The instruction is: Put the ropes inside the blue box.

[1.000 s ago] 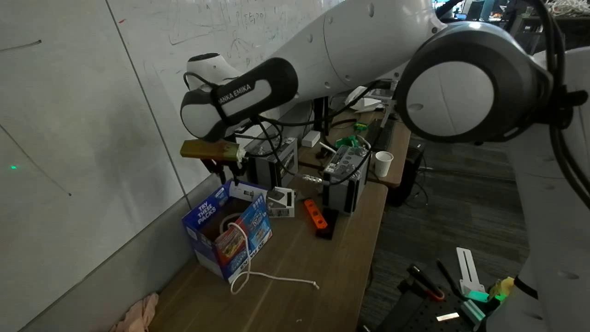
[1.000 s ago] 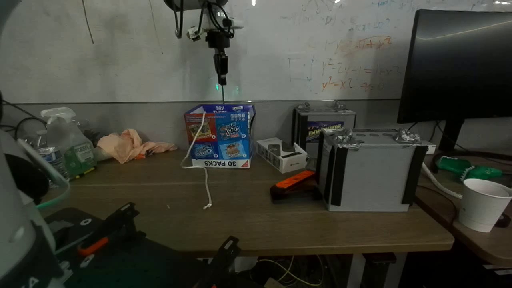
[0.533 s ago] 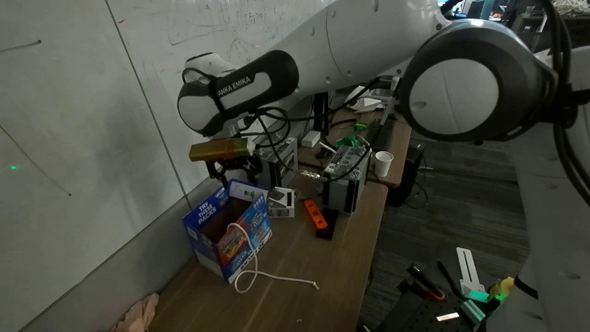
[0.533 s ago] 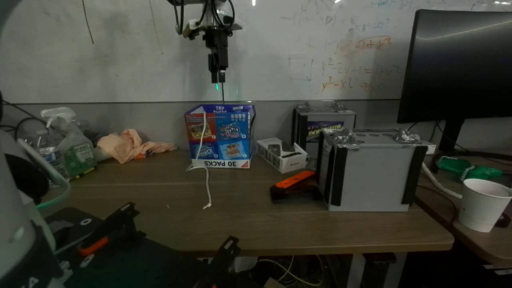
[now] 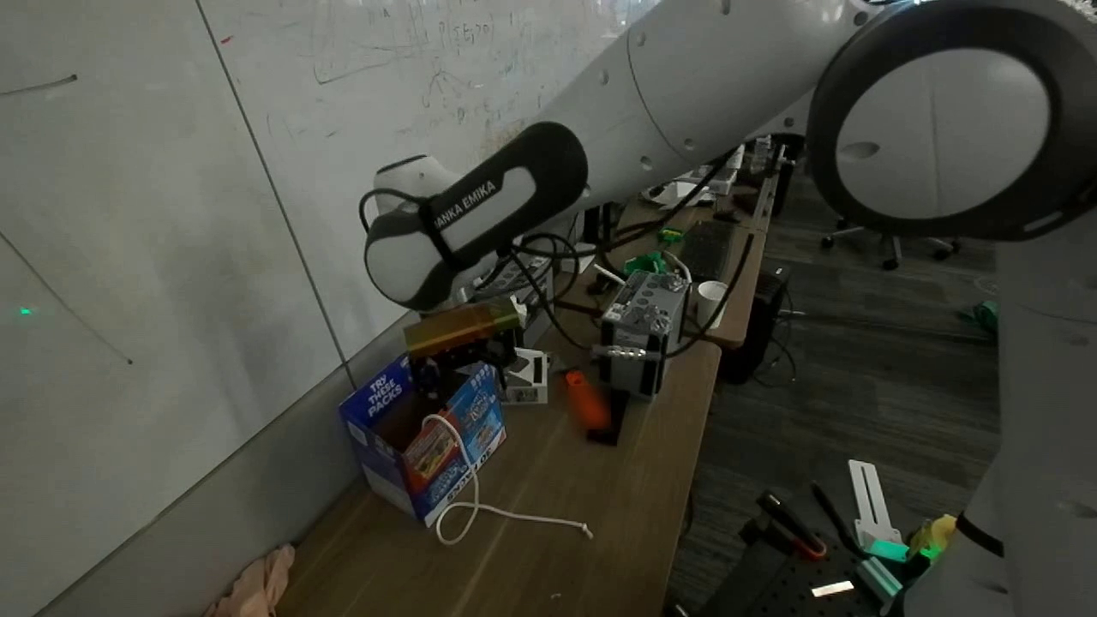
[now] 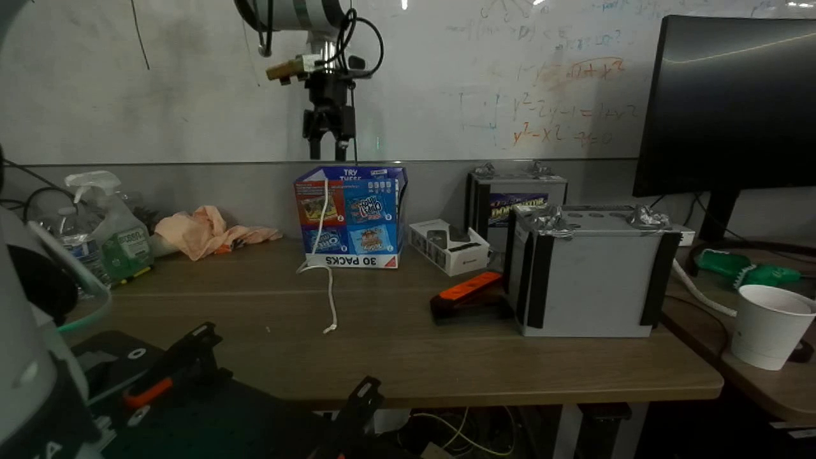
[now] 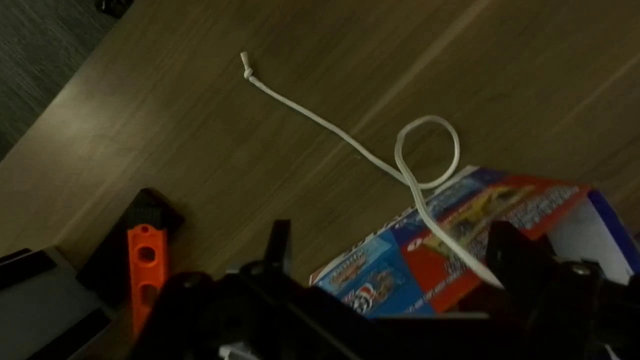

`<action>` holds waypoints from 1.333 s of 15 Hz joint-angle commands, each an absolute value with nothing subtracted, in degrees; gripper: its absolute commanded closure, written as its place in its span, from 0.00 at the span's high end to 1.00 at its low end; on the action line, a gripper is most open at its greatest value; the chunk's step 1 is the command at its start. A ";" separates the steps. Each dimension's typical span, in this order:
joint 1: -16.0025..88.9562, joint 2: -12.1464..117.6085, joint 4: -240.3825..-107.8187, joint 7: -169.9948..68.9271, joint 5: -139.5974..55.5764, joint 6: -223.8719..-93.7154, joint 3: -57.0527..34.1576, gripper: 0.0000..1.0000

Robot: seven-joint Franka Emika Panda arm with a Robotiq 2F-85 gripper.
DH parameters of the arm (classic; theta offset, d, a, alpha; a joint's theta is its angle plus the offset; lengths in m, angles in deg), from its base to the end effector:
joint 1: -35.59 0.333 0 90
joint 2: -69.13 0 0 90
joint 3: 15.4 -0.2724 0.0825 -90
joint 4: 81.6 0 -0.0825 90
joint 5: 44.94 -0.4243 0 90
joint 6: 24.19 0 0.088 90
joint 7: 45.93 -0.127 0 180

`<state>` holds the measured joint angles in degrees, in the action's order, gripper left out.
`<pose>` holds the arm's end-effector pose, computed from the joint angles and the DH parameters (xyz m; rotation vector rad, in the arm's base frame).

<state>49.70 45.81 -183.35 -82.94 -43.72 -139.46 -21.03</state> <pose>0.6067 0.2145 0.2352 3.0367 -0.4518 -0.2441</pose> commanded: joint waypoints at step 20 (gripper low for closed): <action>49.16 34.30 -206.27 -55.94 -48.36 -190.62 -26.72 1.00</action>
